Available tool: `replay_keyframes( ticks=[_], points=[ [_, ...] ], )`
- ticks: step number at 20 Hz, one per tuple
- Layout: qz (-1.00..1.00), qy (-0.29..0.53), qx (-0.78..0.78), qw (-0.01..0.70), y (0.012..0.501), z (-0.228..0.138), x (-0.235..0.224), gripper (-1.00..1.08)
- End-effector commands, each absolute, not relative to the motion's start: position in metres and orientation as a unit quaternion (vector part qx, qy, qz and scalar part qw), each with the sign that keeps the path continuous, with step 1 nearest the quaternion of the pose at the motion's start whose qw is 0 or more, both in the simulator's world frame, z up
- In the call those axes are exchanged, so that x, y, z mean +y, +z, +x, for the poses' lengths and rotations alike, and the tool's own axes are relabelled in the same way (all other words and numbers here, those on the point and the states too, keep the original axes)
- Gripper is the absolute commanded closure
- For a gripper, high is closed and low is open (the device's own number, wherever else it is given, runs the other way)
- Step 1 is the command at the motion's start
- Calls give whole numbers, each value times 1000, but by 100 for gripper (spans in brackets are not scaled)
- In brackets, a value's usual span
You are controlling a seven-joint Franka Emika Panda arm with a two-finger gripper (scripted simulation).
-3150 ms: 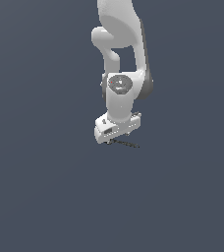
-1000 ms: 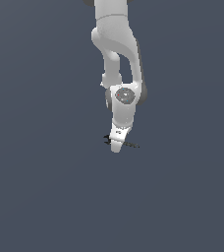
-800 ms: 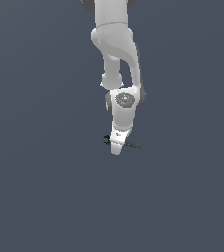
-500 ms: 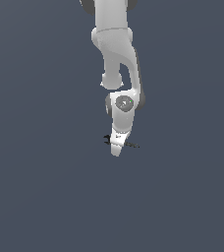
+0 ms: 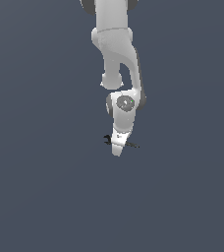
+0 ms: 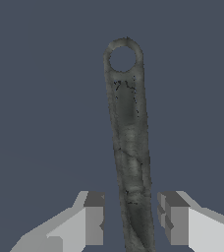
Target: Pick up the object and move it to a goal position.
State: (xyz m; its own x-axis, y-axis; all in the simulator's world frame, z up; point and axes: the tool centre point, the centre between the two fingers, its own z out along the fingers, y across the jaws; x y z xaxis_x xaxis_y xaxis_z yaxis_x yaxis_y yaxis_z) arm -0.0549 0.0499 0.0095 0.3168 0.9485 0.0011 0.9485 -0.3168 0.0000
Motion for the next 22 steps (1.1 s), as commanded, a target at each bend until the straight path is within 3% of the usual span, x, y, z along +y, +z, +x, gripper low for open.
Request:
replay_keyframes(
  ticks=[1, 10, 22],
  points=[
    [-811, 0, -584, 0, 10, -55, 50, 108],
    [-812, 0, -584, 0, 10, -45, 21, 108],
    [-813, 0, -583, 0, 14, -3, -90, 108]
  ],
)
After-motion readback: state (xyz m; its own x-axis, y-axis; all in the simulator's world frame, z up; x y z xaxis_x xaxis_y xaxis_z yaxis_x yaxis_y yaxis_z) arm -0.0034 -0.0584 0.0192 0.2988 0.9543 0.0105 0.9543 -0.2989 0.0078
